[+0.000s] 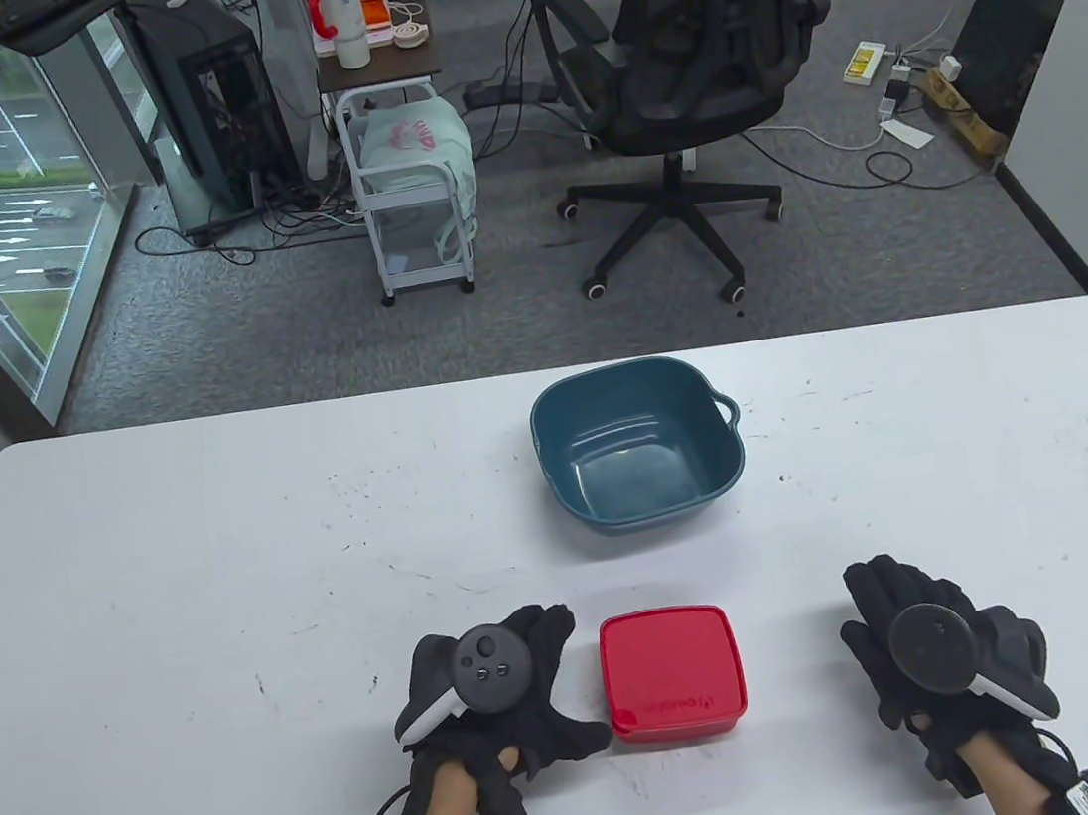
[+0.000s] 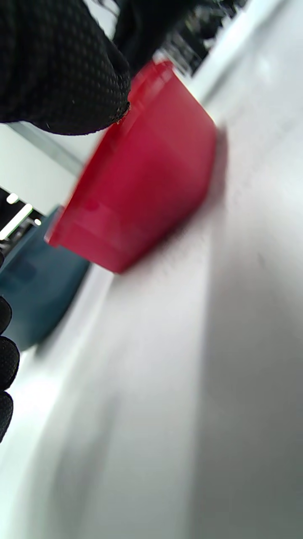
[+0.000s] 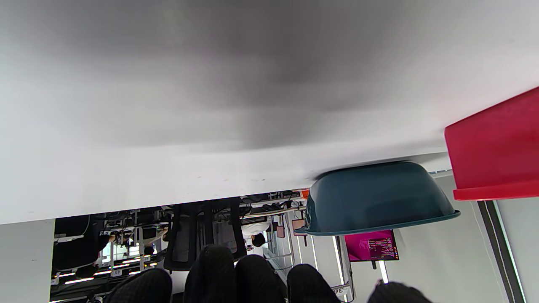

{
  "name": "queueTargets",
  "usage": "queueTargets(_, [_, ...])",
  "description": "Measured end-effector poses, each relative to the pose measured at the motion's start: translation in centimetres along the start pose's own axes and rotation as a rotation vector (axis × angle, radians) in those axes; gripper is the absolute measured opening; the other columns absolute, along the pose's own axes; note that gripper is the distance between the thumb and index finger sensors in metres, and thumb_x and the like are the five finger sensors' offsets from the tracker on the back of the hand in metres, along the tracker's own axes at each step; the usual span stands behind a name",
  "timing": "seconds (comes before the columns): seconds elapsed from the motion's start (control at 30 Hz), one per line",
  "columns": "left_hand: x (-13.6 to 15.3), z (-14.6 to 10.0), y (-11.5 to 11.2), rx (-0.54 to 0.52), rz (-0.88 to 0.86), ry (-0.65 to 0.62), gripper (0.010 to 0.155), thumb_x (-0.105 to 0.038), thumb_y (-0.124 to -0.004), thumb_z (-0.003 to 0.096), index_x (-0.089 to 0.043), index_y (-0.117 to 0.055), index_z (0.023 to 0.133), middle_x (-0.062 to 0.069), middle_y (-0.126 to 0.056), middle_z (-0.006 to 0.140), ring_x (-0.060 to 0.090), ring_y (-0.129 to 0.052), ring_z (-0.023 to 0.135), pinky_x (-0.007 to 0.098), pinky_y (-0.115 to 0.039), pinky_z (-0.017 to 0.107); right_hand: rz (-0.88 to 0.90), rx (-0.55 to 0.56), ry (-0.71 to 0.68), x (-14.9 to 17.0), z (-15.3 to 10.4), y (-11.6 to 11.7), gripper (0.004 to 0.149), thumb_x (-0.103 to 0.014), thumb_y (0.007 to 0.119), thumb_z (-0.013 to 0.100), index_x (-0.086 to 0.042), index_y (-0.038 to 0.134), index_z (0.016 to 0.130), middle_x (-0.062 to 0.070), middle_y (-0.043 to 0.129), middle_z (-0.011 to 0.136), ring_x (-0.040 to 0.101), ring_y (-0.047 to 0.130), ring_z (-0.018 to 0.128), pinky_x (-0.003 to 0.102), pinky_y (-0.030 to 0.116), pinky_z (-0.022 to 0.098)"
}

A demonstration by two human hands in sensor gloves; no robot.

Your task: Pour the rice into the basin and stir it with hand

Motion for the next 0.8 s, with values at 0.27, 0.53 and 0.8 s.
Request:
queueTargets(0.27, [0.0, 2.9, -3.5, 0.21, 0.09, 0.113, 0.131, -0.073, -0.094, 0.0225, -0.019, -0.021, 0.117, 0.03, 0.002, 0.114, 0.066, -0.002, 0.102, 0.088, -0.015, 0.063, -0.004, -0.009, 0.0, 0.1, 0.1, 0.1, 0.066, -0.046, 0.07, 0.039, -0.014, 0.068, 0.097, 0.022, 0.069, 0.101, 0.05, 0.076, 0.088, 0.072, 0.061, 0.06])
queueTargets(0.53, [0.0, 3.9, -4.2, 0.272, 0.082, 0.142, 0.128, -0.076, -0.091, 0.0218, -0.034, -0.017, 0.117, 0.023, 0.008, 0.116, 0.063, 0.005, 0.103, 0.087, -0.009, 0.062, -0.024, -0.03, -0.027, -0.9, 0.2, 0.5, 0.067, -0.046, 0.07, 0.039, -0.014, 0.067, 0.098, 0.022, 0.068, 0.101, 0.05, 0.076, 0.087, 0.072, 0.061, 0.059])
queueTargets(0.8, [0.0, 3.8, -4.2, 0.287, 0.082, 0.149, 0.127, -0.077, -0.09, 0.0219, -0.034, -0.017, 0.117, 0.023, 0.008, 0.116, 0.061, 0.007, 0.103, 0.086, -0.008, 0.061, 0.055, 0.033, -0.258, -10.6, -0.3, -2.9, 0.068, -0.048, 0.071, 0.039, -0.013, 0.069, 0.097, 0.024, 0.074, 0.096, 0.05, 0.082, 0.078, 0.067, 0.068, 0.056])
Point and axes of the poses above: the tracker on the back of each hand, its own x axis roughly to the little-finger side, its own z axis roughly from the wrist to the fingertips, y = z × x, the point moved 1 cm from there along z, roughly from the wrist to the fingertips
